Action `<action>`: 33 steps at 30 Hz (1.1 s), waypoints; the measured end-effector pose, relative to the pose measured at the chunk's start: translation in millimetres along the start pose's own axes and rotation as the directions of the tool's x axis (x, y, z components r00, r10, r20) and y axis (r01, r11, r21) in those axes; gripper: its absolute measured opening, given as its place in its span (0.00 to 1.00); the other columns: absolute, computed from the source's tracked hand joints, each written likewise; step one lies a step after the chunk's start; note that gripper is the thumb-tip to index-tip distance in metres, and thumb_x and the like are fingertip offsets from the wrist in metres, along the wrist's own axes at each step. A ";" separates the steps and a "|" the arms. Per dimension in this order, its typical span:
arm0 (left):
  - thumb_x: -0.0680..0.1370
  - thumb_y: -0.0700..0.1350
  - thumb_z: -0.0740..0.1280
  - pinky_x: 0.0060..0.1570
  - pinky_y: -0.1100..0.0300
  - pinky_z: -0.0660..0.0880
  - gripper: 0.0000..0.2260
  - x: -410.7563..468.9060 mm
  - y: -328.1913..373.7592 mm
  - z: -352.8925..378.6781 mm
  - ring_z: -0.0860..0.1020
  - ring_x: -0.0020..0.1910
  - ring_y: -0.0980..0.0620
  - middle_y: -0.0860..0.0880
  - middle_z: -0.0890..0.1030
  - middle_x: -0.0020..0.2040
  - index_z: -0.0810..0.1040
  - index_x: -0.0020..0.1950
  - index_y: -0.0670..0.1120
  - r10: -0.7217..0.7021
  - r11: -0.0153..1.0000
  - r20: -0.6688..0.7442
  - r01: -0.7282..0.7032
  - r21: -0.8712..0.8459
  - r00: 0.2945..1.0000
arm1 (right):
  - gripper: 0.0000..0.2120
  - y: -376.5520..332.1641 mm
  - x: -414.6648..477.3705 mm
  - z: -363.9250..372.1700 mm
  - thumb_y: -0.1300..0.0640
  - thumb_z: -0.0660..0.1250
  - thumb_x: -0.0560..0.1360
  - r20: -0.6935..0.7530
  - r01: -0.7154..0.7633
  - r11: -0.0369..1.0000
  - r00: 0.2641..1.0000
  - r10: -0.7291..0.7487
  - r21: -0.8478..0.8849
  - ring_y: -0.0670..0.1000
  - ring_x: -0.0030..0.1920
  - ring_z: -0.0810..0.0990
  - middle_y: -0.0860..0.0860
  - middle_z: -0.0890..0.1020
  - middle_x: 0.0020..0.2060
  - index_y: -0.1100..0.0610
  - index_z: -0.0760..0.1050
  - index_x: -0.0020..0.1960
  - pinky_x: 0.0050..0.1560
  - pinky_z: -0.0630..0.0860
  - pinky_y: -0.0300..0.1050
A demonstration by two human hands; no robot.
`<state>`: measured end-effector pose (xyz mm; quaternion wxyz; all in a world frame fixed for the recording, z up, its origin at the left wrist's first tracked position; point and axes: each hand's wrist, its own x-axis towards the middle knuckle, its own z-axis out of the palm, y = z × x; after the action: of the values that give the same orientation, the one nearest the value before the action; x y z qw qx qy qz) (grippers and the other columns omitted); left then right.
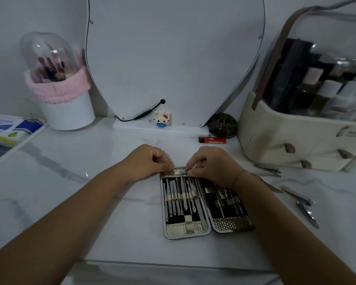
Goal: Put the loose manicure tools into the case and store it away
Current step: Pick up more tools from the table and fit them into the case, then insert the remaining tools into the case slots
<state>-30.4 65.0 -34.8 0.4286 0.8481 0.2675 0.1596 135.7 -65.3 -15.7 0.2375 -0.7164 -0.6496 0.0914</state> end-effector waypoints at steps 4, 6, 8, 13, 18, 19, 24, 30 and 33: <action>0.70 0.44 0.75 0.43 0.62 0.74 0.08 -1.4 0.8 -0.8 0.78 0.34 0.61 0.57 0.83 0.32 0.83 0.33 0.55 -0.006 1.000 0.008 0.006 -0.008 1.000 | 0.03 -0.8 5.2 5.4 0.55 0.73 0.67 -0.001 -0.008 0.998 1.000 0.008 -0.065 0.42 0.35 0.70 0.43 0.72 0.34 0.53 0.82 0.40 0.37 0.65 0.31; 0.70 0.44 0.75 0.40 0.65 0.73 0.07 -1.2 1.3 -1.3 0.77 0.33 0.61 0.56 0.84 0.32 0.83 0.33 0.55 -0.011 1.000 0.016 0.011 -0.021 1.000 | 0.03 -2.6 4.9 6.9 0.56 0.72 0.68 -0.010 0.018 0.996 1.000 -0.019 -0.083 0.42 0.35 0.69 0.45 0.74 0.35 0.55 0.82 0.39 0.37 0.65 0.31; 0.69 0.44 0.75 0.39 0.66 0.73 0.08 -0.2 1.4 -1.5 0.78 0.33 0.60 0.53 0.84 0.33 0.83 0.32 0.55 -0.011 0.999 0.021 0.012 -0.034 1.000 | 0.03 -4.4 4.7 9.5 0.57 0.72 0.68 -0.024 0.068 0.993 0.997 -0.070 -0.101 0.44 0.36 0.70 0.49 0.76 0.37 0.57 0.81 0.39 0.38 0.67 0.33; 0.69 0.43 0.75 0.40 0.65 0.73 0.09 1.3 -0.2 -2.3 0.79 0.34 0.59 0.51 0.85 0.34 0.83 0.31 0.55 -0.008 0.999 0.025 0.009 -0.039 1.000 | 0.05 -3.1 7.4 13.0 0.57 0.73 0.67 -0.028 0.111 0.991 0.993 -0.113 -0.070 0.45 0.35 0.71 0.50 0.77 0.36 0.58 0.82 0.40 0.40 0.71 0.39; 0.70 0.43 0.75 0.38 0.70 0.72 0.08 1.5 0.9 -2.4 0.78 0.34 0.61 0.55 0.84 0.33 0.83 0.33 0.55 -0.012 0.999 0.034 0.014 -0.046 0.999 | 0.02 2.2 6.0 11.1 0.58 0.73 0.67 -0.017 0.095 0.995 0.995 -0.095 -0.019 0.41 0.35 0.70 0.48 0.76 0.36 0.56 0.82 0.40 0.40 0.70 0.33; 0.70 0.43 0.75 0.37 0.70 0.72 0.07 1.5 1.0 -2.0 0.78 0.34 0.61 0.55 0.84 0.33 0.83 0.33 0.54 -0.012 0.999 0.032 0.014 -0.045 0.999 | 0.02 1.6 5.4 11.2 0.58 0.73 0.67 -0.014 0.091 0.996 0.996 -0.091 -0.016 0.41 0.35 0.70 0.47 0.76 0.36 0.56 0.82 0.40 0.40 0.70 0.35; 0.69 0.42 0.75 0.41 0.67 0.74 0.07 1.2 -2.3 -0.8 0.79 0.36 0.59 0.54 0.85 0.35 0.84 0.34 0.54 0.009 1.000 0.001 -0.009 -0.030 1.000 | 0.04 0.9 -3.5 -5.5 0.59 0.71 0.69 -0.062 0.027 0.999 0.998 -0.024 0.047 0.39 0.36 0.74 0.40 0.75 0.35 0.57 0.82 0.43 0.40 0.71 0.28; 0.69 0.41 0.75 0.38 0.74 0.71 0.04 2.2 -3.3 0.8 0.79 0.34 0.62 0.57 0.84 0.34 0.85 0.36 0.49 0.032 0.999 -0.022 -0.032 -0.025 0.999 | 0.02 51.4 -55.4 -68.6 0.55 0.71 0.69 -0.262 -0.245 0.969 0.933 0.245 0.032 0.36 0.34 0.77 0.44 0.80 0.34 0.53 0.80 0.40 0.38 0.71 0.24; 0.68 0.41 0.76 0.37 0.72 0.72 0.04 4.2 -5.2 1.3 0.79 0.35 0.59 0.54 0.85 0.34 0.85 0.35 0.49 0.032 0.999 -0.020 -0.033 -0.036 0.999 | 0.03 76.3 -95.3 -87.6 0.55 0.73 0.68 -0.232 -0.389 0.921 0.899 0.372 -0.027 0.39 0.36 0.79 0.44 0.82 0.33 0.49 0.80 0.36 0.38 0.71 0.30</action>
<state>-28.0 69.2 -39.6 0.4385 0.8428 0.2551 0.1798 228.6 -180.9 8.7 0.2599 -0.8433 -0.4693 0.0315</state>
